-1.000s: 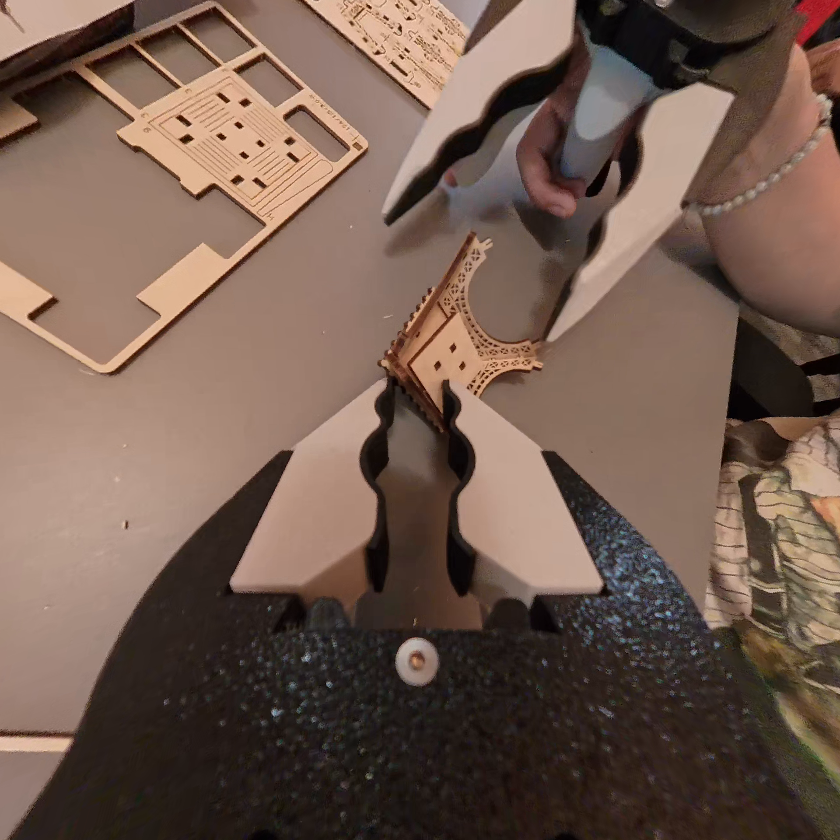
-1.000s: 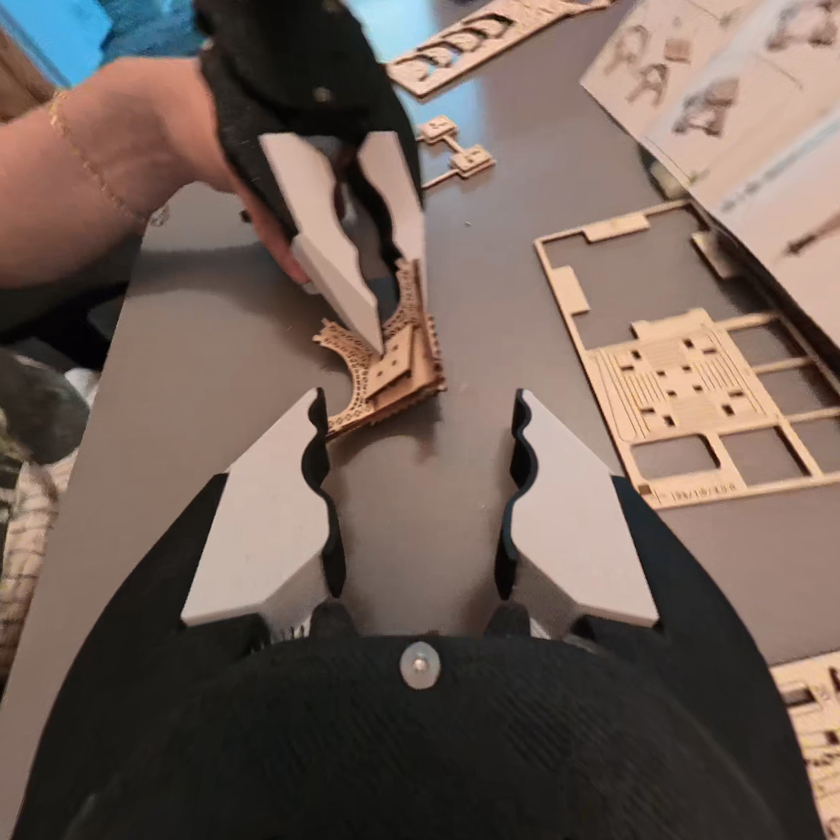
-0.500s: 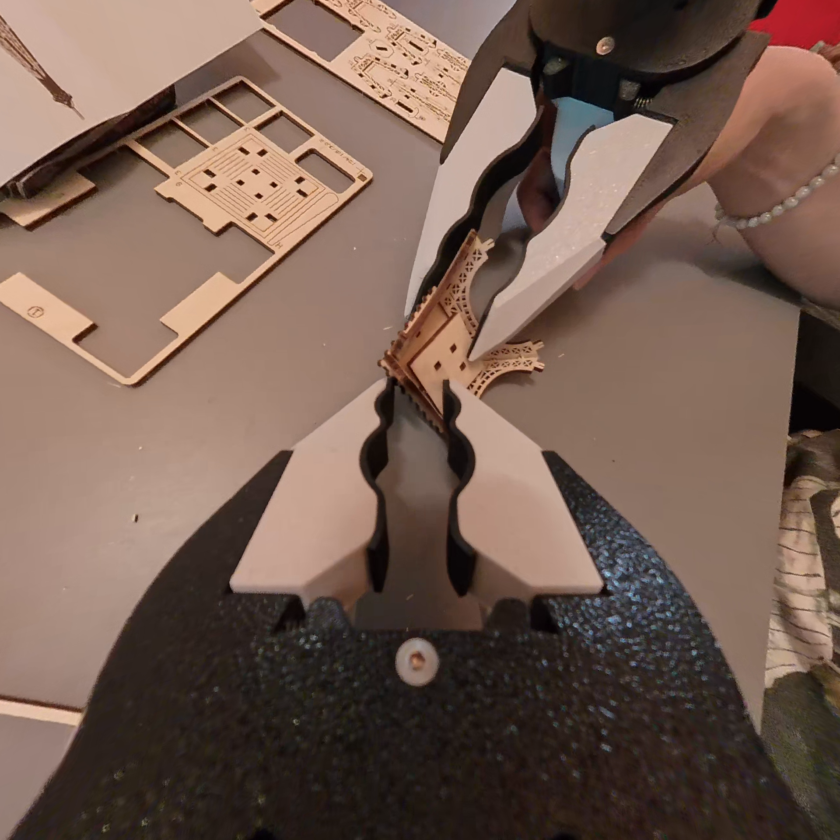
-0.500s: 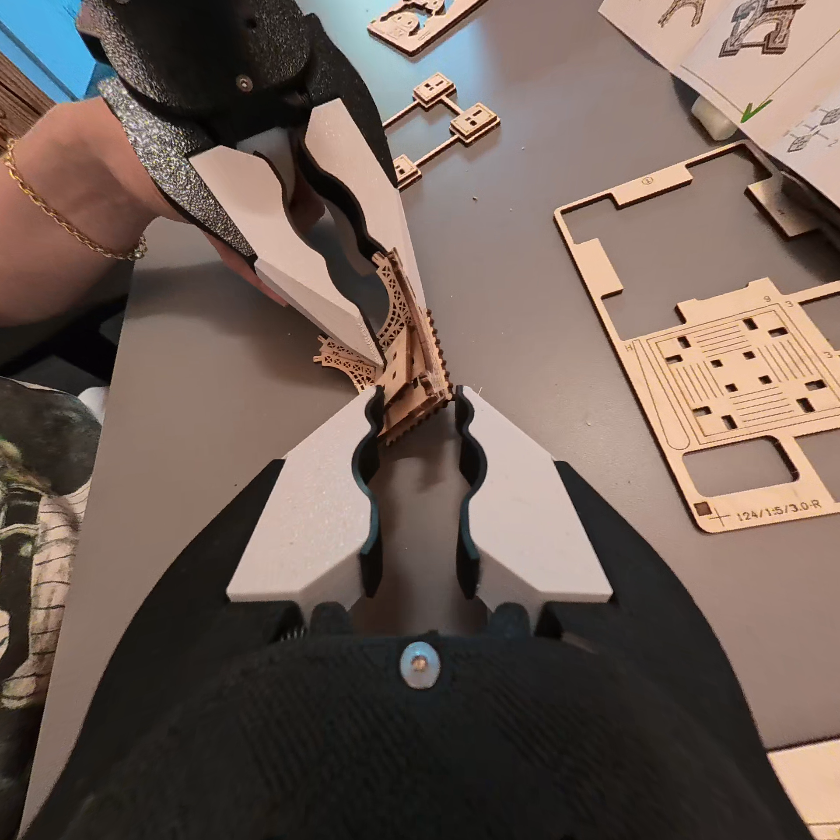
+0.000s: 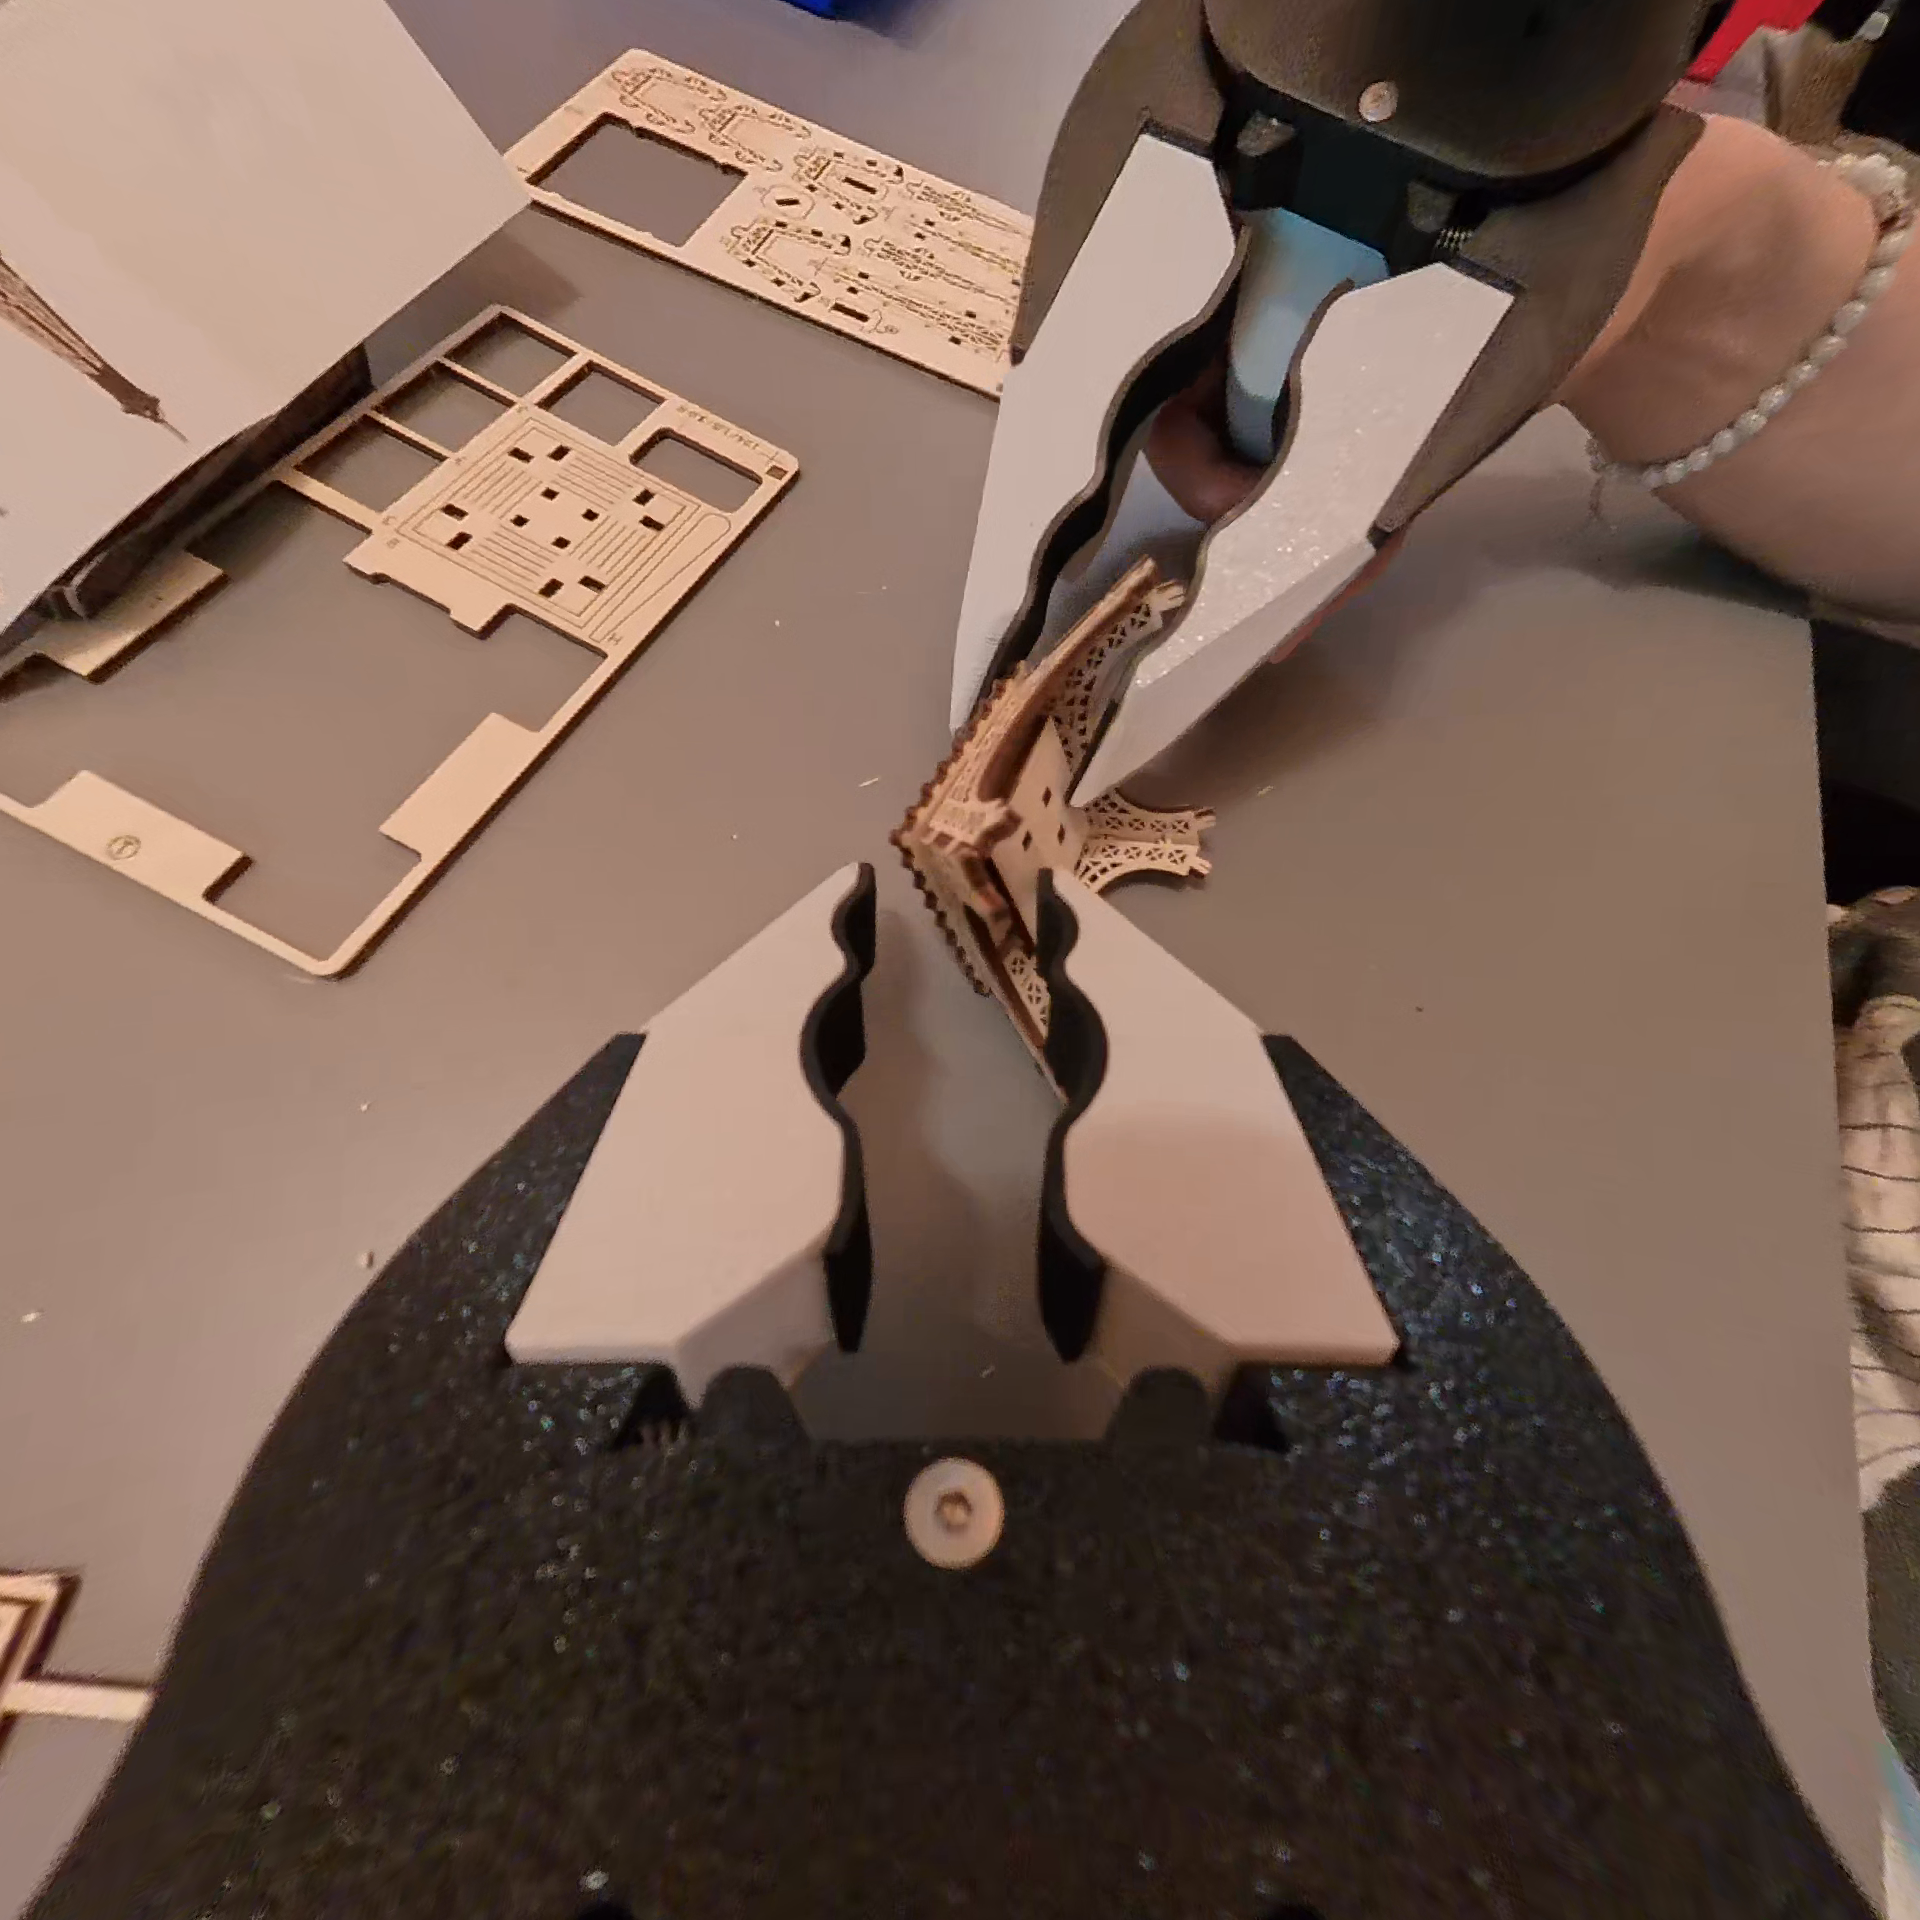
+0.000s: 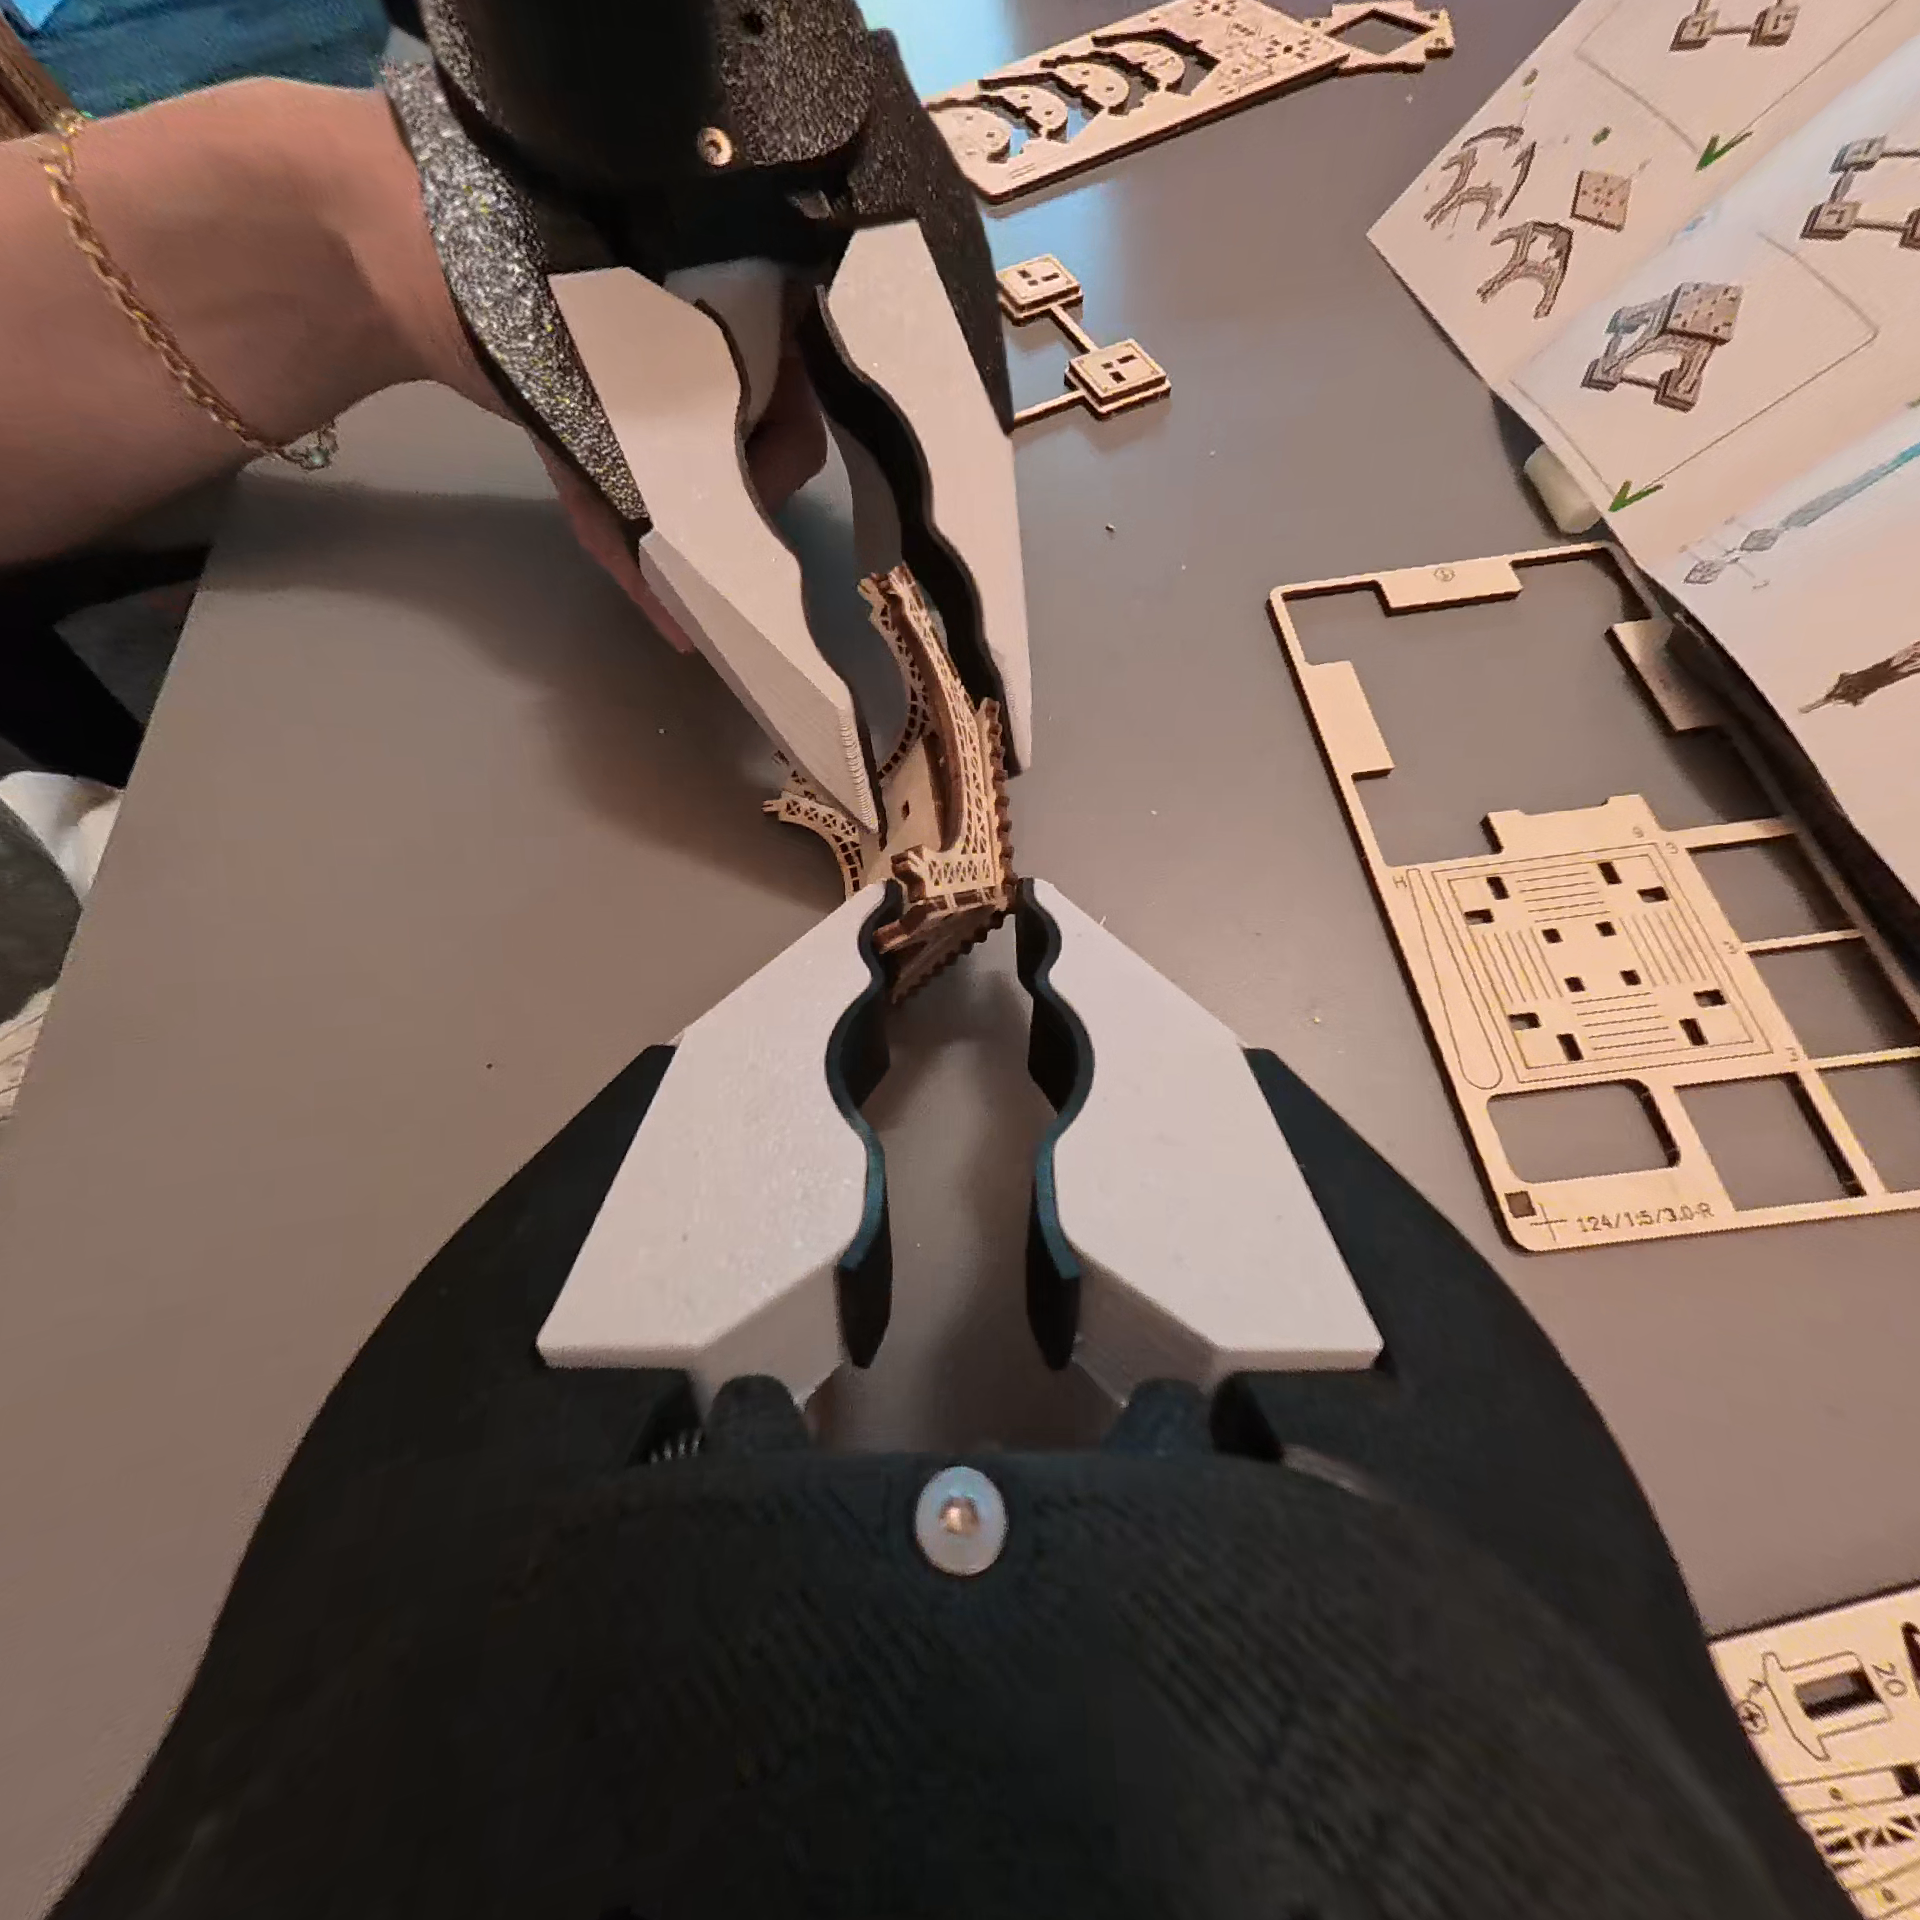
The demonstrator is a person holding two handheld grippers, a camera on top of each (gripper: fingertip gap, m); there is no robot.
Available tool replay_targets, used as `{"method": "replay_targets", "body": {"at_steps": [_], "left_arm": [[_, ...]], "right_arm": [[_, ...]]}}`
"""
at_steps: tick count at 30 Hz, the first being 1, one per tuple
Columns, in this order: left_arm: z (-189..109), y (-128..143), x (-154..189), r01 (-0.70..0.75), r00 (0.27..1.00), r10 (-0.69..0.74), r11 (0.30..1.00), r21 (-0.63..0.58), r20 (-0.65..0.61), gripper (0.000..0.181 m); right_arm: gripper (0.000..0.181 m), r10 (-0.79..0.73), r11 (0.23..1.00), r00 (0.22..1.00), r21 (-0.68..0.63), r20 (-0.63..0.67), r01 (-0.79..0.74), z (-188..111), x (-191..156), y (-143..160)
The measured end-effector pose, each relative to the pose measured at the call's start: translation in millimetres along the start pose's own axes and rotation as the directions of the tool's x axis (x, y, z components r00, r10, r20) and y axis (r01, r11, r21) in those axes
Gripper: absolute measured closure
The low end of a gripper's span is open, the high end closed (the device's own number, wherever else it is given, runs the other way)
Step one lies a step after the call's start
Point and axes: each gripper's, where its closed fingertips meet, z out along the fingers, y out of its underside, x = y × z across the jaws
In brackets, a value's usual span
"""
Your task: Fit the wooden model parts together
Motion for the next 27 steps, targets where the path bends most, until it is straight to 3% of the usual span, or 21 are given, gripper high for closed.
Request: {"method": "replay_targets", "body": {"at_steps": [12,27], "left_arm": [[2.2,0.5,-2.4,-0.004,0.997,0.002,1.000,-0.027,-0.082,0.163],[2.3,0.2,-3.9,0.002,0.999,-0.003,1.000,-0.021,-0.050,0.164]], "right_arm": [[0.159,0.044,0.999,0.999,-0.012,0.018,-0.044,2.7,2.7,0.7],[0.161,0.092,0.996,0.995,-0.010,0.048,-0.092,2.5,3.8,0.1]]}}
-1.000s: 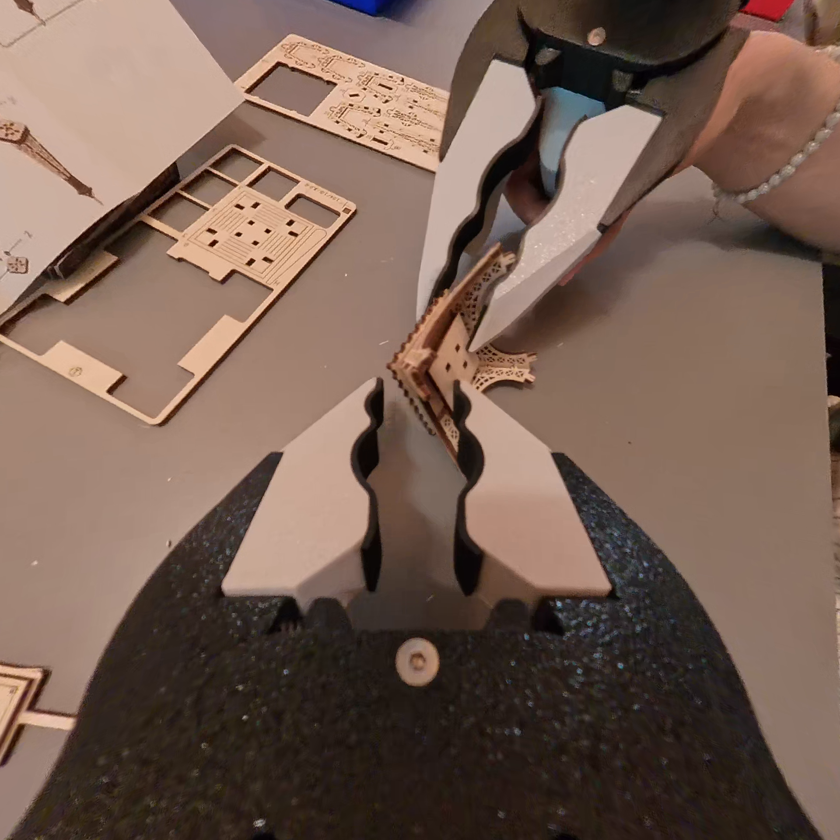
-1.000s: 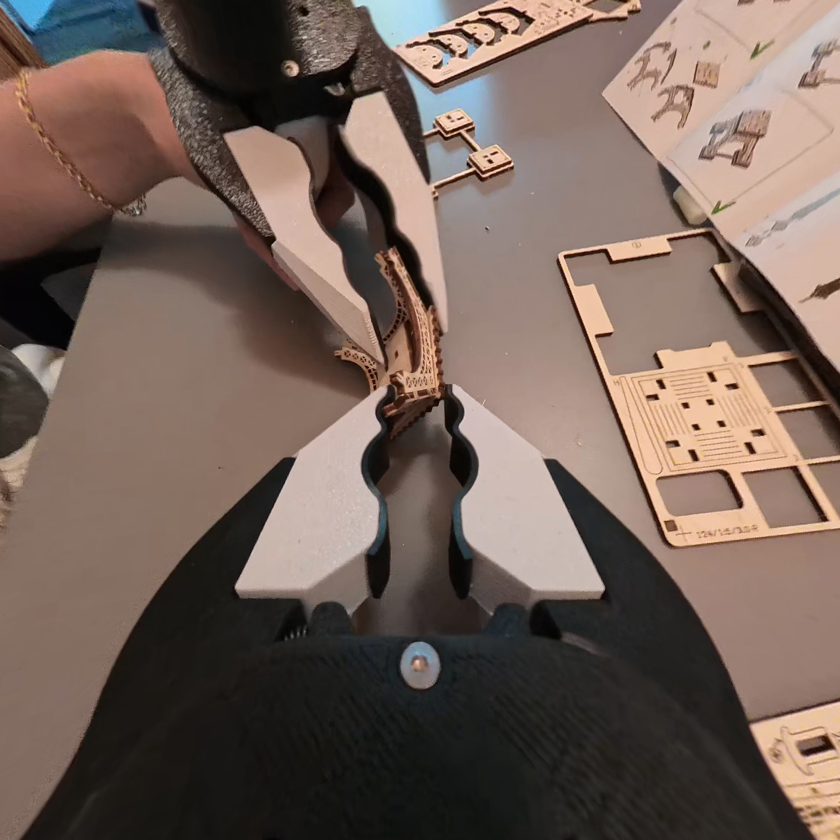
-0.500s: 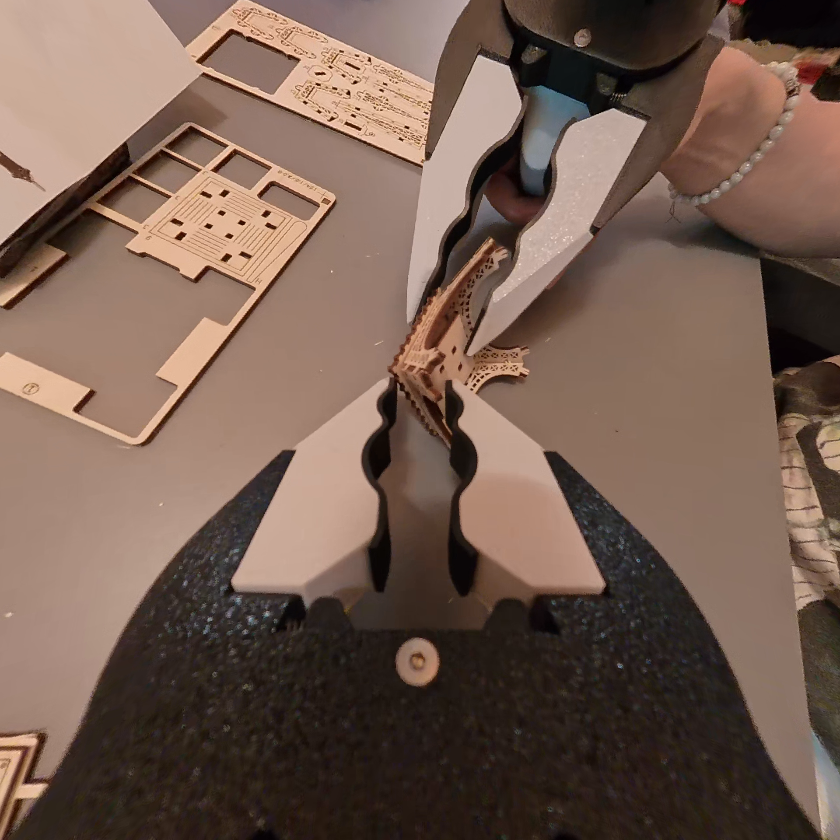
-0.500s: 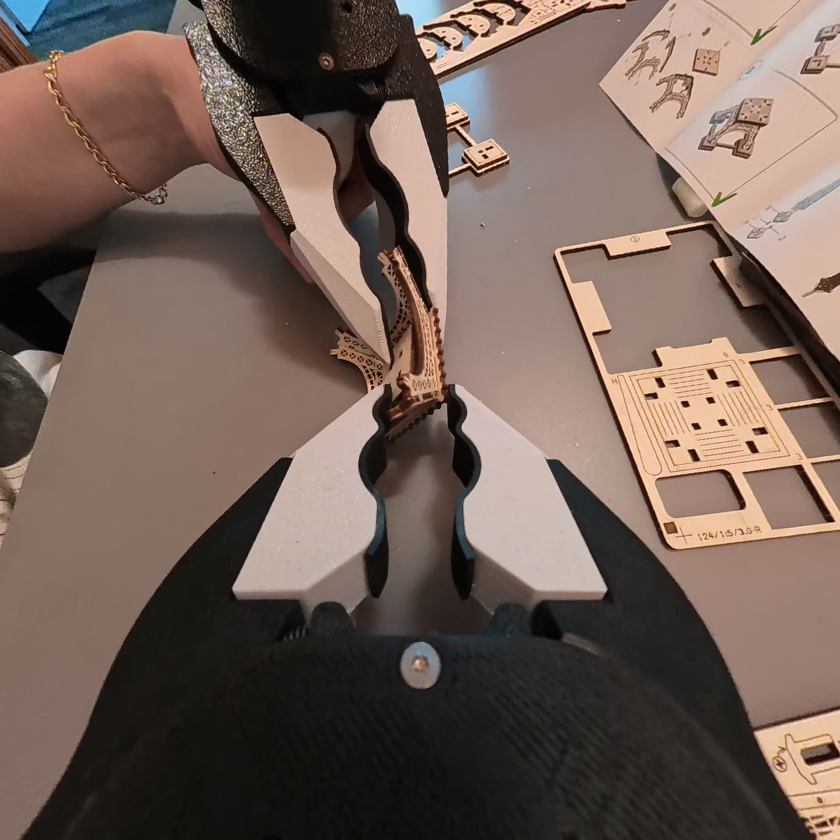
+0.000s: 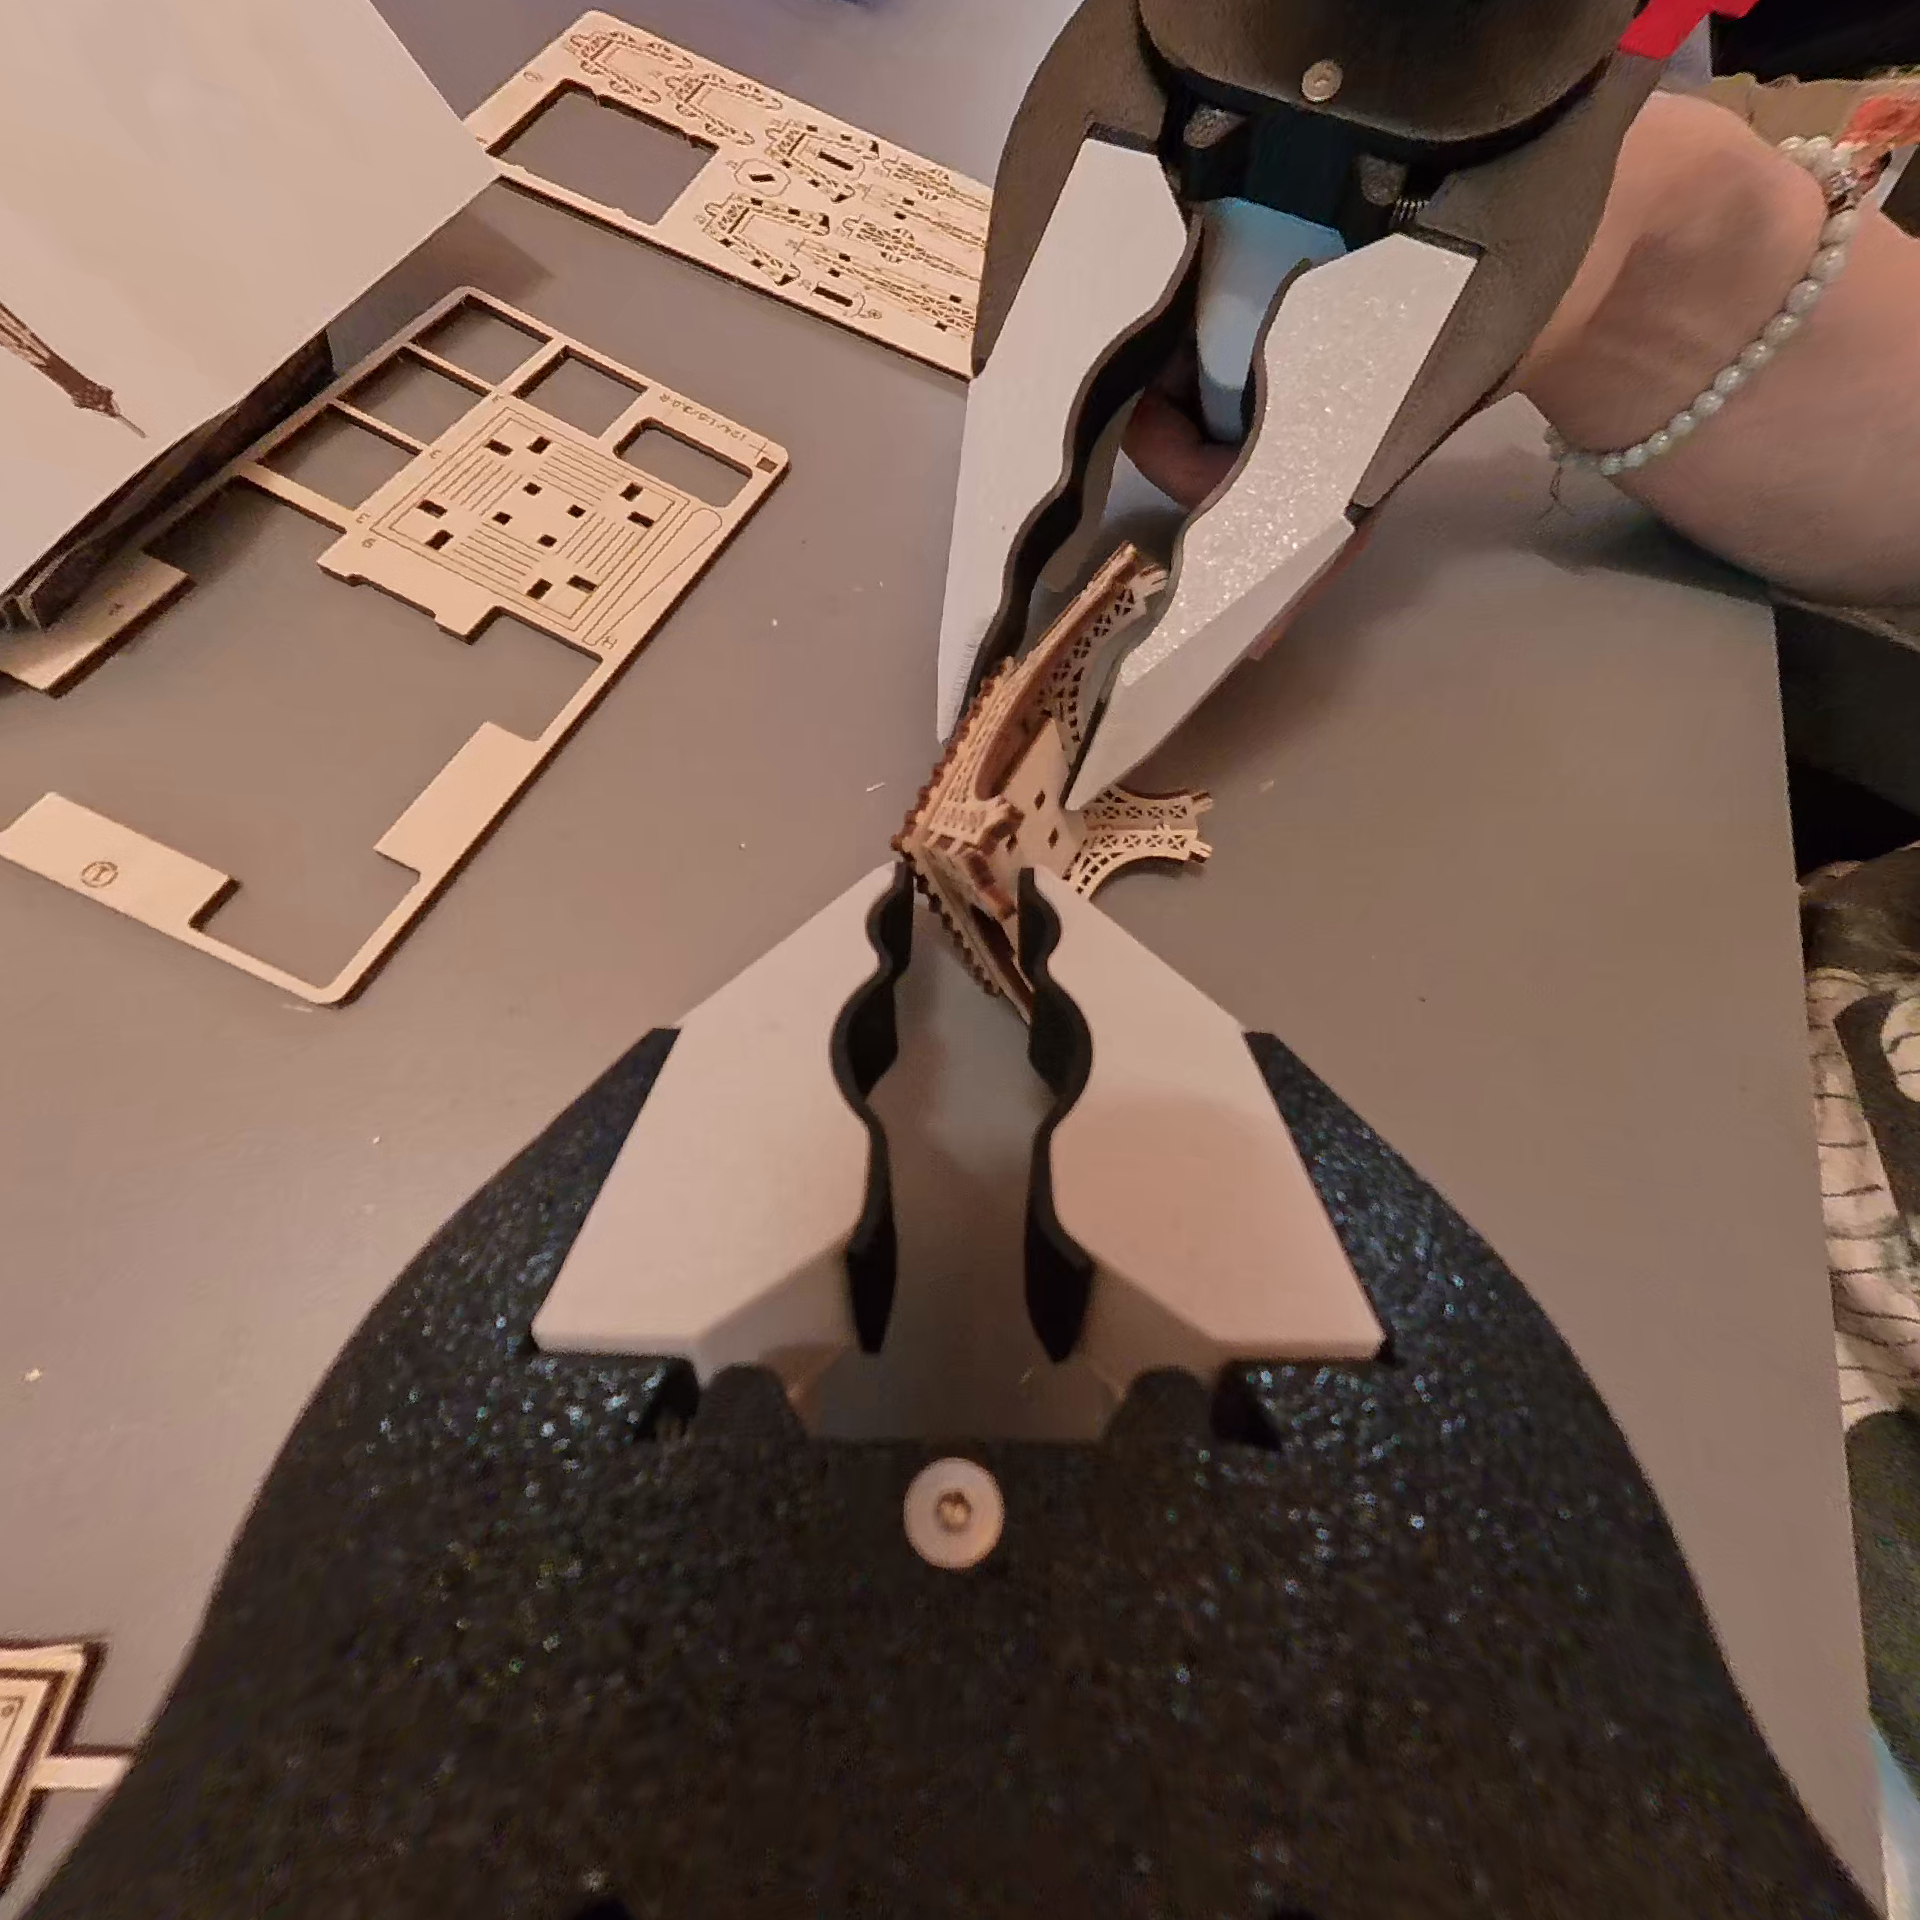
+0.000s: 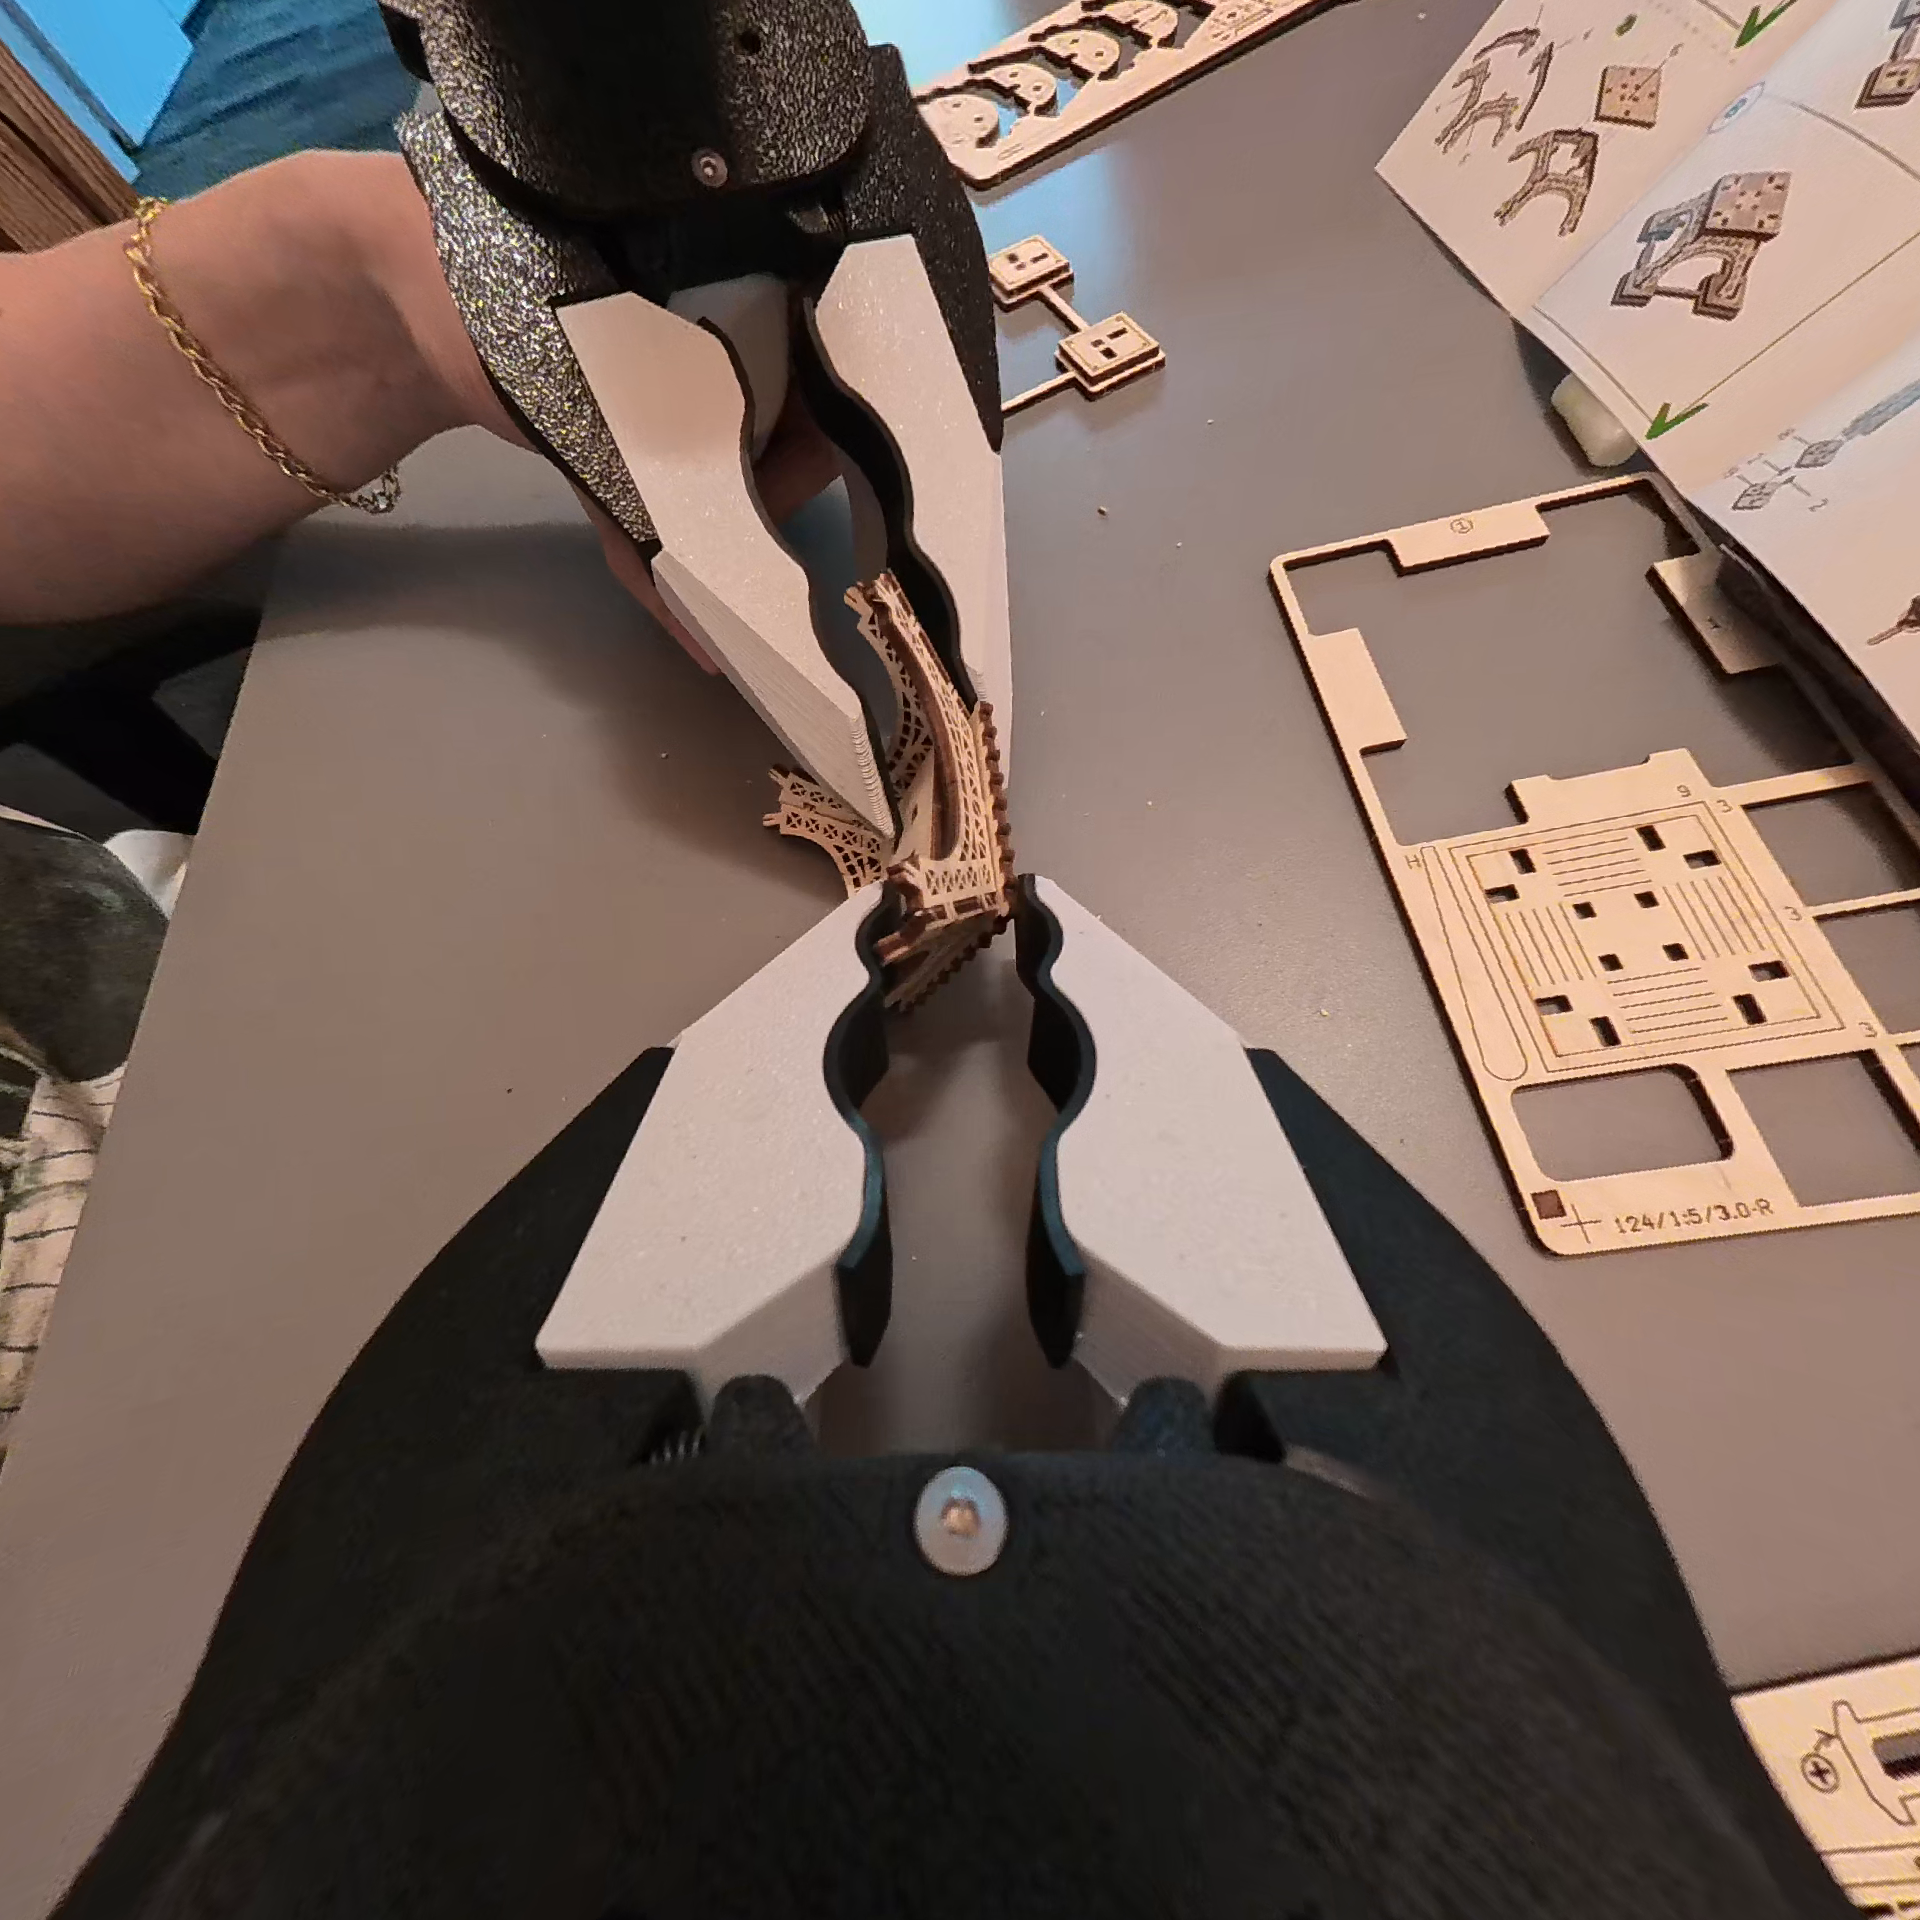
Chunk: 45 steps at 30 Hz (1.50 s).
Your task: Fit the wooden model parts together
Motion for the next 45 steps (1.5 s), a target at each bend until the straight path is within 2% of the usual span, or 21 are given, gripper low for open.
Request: {"method": "replay_targets", "body": {"at_steps": [13,23,24,26,29,36,39,45], "left_arm": [[-0.8,0.0,1.0,-0.024,0.999,0.024,1.000,0.005,0.021,0.164],[-2.2,-0.6,9.1,-0.093,0.995,0.094,0.996,0.011,-0.036,0.161],[-2.0,-0.6,9.6,-0.091,0.995,0.092,0.996,0.011,-0.044,0.160],[0.5,1.8,9.7,-0.084,0.995,0.083,0.996,-0.012,-0.053,0.144],[2.4,0.7,10.6,-0.119,0.992,0.118,0.993,-0.015,-0.052,0.161],[3.2,-0.5,9.8,-0.107,0.993,0.106,0.994,-0.013,-0.059,0.163],[3.9,-0.9,7.2,-0.119,0.992,0.118,0.993,-0.015,-0.039,0.163],[3.6,-4.8,6.0,-0.120,0.992,0.120,0.993,0.003,-0.043,0.163]], "right_arm": [[0.162,-0.021,1.000,1.000,0.004,-0.011,0.021,-0.6,-0.8,-0.5],[0.162,-0.150,0.989,0.987,0.002,-0.061,0.150,-2.1,-6.0,-0.1],[0.162,-0.163,0.987,0.984,0.002,-0.064,0.164,-2.2,-6.0,0.0],[0.163,-0.186,0.983,0.982,-0.003,-0.043,0.186,-1.4,-10.1,1.0],[0.162,-0.186,0.982,0.980,0.007,-0.074,0.187,-2.1,-6.6,-1.3],[0.160,-0.170,0.985,0.983,0.002,-0.072,0.170,-2.0,-4.8,-0.7],[0.154,-0.155,0.987,0.984,-0.056,-0.090,0.150,3.6,0.2,6.1],[0.161,-0.132,0.991,0.988,-0.031,-0.079,0.130,1.2,0.4,3.1]]}}
